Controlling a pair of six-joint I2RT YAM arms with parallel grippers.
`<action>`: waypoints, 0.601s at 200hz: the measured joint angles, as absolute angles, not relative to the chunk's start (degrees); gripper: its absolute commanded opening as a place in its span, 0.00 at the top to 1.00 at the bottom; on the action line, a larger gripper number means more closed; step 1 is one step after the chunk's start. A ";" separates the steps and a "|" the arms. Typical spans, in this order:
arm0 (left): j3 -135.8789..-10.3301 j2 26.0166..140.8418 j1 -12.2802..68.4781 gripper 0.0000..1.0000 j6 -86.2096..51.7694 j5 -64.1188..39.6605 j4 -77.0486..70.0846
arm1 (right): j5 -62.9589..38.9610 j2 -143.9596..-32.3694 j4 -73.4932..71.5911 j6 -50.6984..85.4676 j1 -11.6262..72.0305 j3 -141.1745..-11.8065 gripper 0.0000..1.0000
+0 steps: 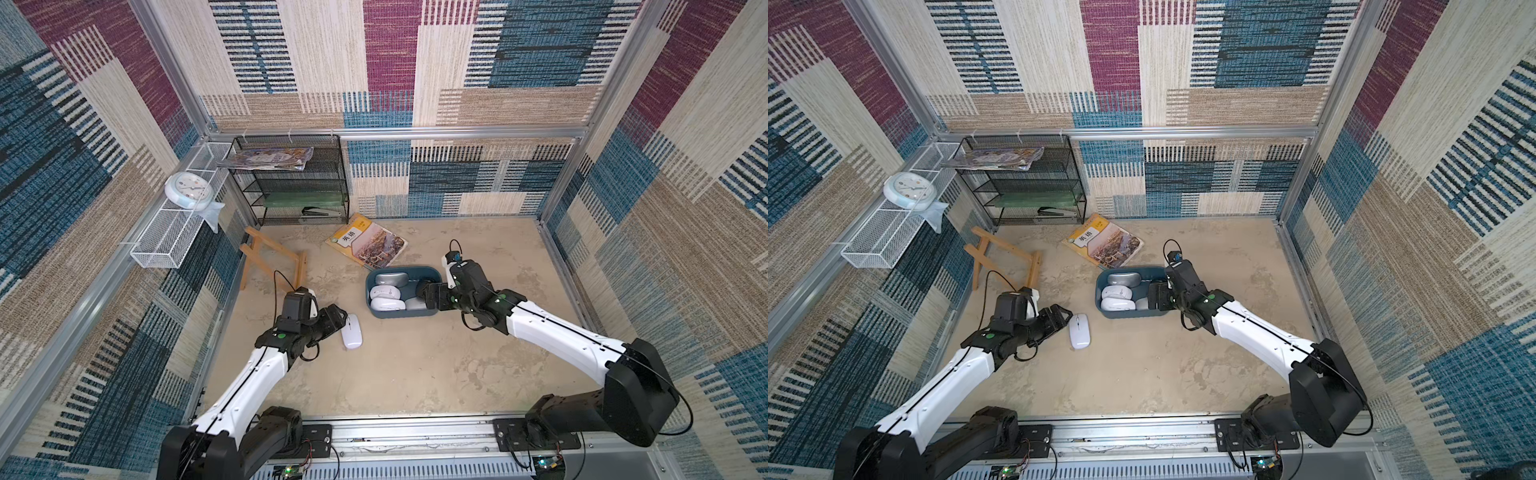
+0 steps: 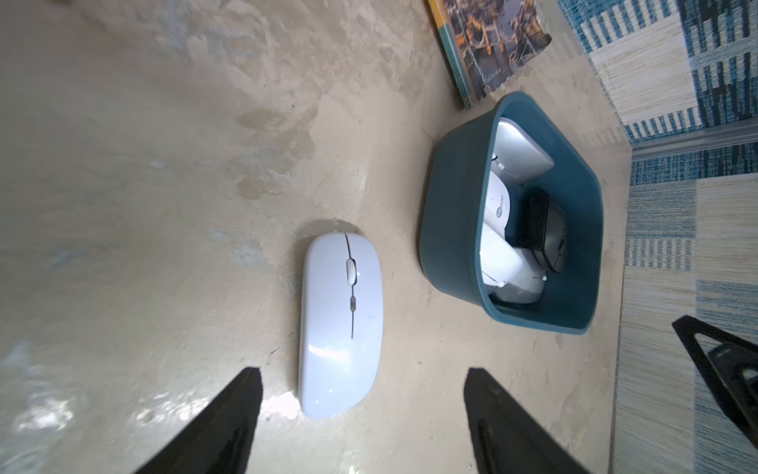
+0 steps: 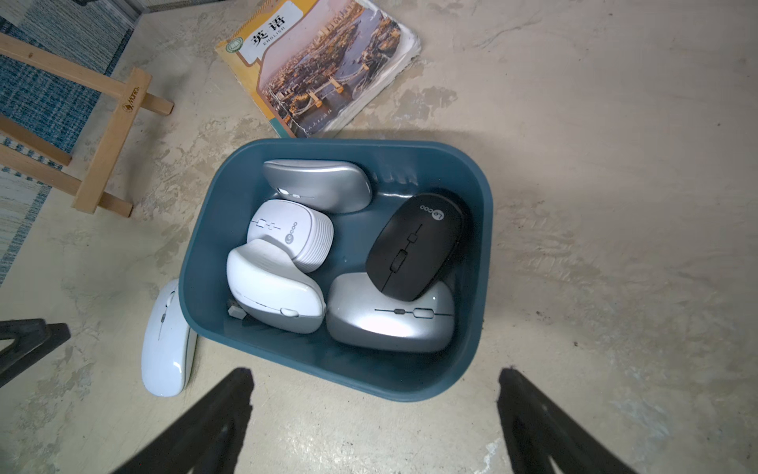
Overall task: Take out the mouse from the storage box
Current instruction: Place the mouse at the center of the board, then pick up the mouse from the storage box.
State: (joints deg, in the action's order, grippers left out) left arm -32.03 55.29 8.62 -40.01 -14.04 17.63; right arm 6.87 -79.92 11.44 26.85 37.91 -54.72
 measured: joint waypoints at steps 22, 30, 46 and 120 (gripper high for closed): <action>-31.16 46.89 8.62 0.18 -39.55 -10.39 20.64 | 6.96 -81.80 11.88 26.68 38.85 -56.36 0.04; -30.70 43.57 8.62 0.16 -39.42 -9.04 21.58 | 6.96 -82.83 12.14 26.65 39.31 -57.08 0.04; -29.06 36.84 8.62 0.13 -39.24 -6.31 22.70 | 6.76 -85.32 12.51 26.41 40.34 -58.89 0.04; -22.26 17.80 8.62 0.08 -38.74 0.67 25.71 | 1.74 -100.92 17.39 18.83 43.97 -72.03 0.06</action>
